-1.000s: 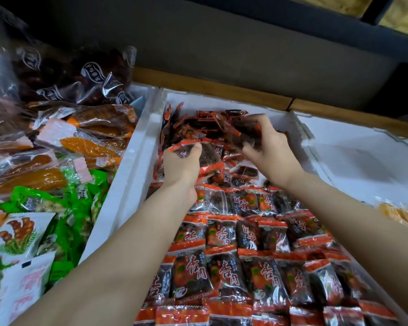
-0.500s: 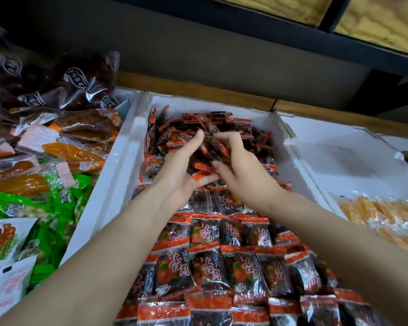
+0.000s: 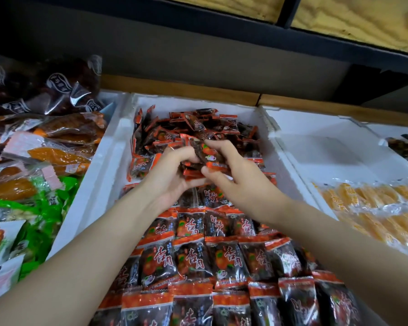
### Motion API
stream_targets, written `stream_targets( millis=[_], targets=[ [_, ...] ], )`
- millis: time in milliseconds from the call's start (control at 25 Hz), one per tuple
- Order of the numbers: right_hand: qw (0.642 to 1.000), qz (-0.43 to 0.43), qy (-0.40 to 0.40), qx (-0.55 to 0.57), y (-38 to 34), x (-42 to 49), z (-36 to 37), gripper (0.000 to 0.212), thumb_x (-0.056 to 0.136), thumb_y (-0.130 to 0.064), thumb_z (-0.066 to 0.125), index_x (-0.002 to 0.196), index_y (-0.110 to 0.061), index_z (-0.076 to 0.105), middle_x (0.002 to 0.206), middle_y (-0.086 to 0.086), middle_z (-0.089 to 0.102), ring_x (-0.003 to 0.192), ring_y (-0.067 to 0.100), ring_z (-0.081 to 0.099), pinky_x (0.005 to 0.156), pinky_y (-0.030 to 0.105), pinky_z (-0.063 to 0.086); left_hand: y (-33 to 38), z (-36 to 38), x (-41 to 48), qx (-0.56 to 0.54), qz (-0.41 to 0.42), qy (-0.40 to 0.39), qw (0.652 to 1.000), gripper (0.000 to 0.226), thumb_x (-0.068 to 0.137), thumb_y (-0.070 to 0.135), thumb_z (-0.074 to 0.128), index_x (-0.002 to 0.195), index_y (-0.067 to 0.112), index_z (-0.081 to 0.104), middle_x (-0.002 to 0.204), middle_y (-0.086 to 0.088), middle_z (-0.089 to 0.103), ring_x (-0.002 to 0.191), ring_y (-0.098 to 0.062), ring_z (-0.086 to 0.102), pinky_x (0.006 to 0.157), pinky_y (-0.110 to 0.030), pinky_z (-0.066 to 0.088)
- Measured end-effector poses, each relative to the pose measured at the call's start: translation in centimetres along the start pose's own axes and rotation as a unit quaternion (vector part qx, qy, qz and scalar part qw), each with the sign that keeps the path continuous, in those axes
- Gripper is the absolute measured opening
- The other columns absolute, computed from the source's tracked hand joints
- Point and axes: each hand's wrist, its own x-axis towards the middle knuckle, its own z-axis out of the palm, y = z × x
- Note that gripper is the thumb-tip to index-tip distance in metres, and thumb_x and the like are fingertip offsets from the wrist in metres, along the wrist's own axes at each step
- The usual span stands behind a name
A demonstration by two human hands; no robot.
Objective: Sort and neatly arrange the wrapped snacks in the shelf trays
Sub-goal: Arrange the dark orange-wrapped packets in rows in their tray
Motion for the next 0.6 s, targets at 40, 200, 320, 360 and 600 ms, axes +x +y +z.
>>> stream_targets(
  millis=[40,200,320,360,600],
  targets=[
    [1.000,0.000,-0.002,-0.010,0.0,-0.6,0.1,0.047,0.094,-0.028,0.052,0.137,-0.023,0.034,0.095,-0.019,0.051,0.075,-0.015,0.049,0.068,0.002,0.037,-0.4,0.2,-0.2,0.025,0.000,0.014,1.000,0.024,0.082,-0.007,0.046,0.098,0.001,0.061,0.080,-0.009,0.068,0.064,-0.013,0.068,0.054,-0.030,0.056],
    [0.999,0.037,-0.014,0.022,-0.2,-3.4,0.1,0.061,0.084,-0.052,0.046,0.139,-0.028,0.035,0.129,-0.013,0.051,0.116,-0.002,0.046,0.096,0.010,0.034,-1.7,0.5,-2.5,0.067,0.001,0.062,0.996,0.042,0.078,-0.010,0.051,0.118,0.004,0.047,0.081,-0.005,0.066,0.061,-0.009,0.067,0.048,-0.024,0.051],
    [0.998,0.051,0.011,0.047,-1.3,-5.0,0.8,0.052,0.091,-0.038,0.053,0.139,-0.034,0.034,0.132,-0.018,0.043,0.122,-0.007,0.036,0.100,0.010,0.029,-1.7,0.4,-5.5,0.086,0.017,0.087,0.992,0.045,0.080,-0.011,0.052,0.117,0.013,0.046,0.091,-0.009,0.067,0.067,-0.012,0.070,0.056,-0.029,0.055],
    [0.997,0.055,0.027,0.054,-1.7,-5.4,1.2,0.057,0.090,-0.032,0.057,0.141,-0.033,0.030,0.131,-0.020,0.038,0.122,-0.009,0.031,0.099,0.009,0.025,-1.7,0.3,-6.4,0.100,0.028,0.094,0.990,0.045,0.081,-0.009,0.053,0.117,0.016,0.045,0.095,-0.009,0.067,0.070,-0.014,0.070,0.058,-0.029,0.056],
    [0.974,0.120,0.072,0.175,-3.9,-6.9,3.0,0.067,0.085,-0.021,0.067,0.140,-0.020,0.029,0.121,-0.019,0.035,0.120,-0.006,0.029,0.089,0.004,0.021,-1.5,-1.1,-11.8,0.065,0.100,0.133,0.984,0.063,0.068,0.010,0.076,0.123,0.019,0.046,0.111,-0.003,0.068,0.090,-0.014,0.070,0.071,-0.036,0.058]
  ],
)
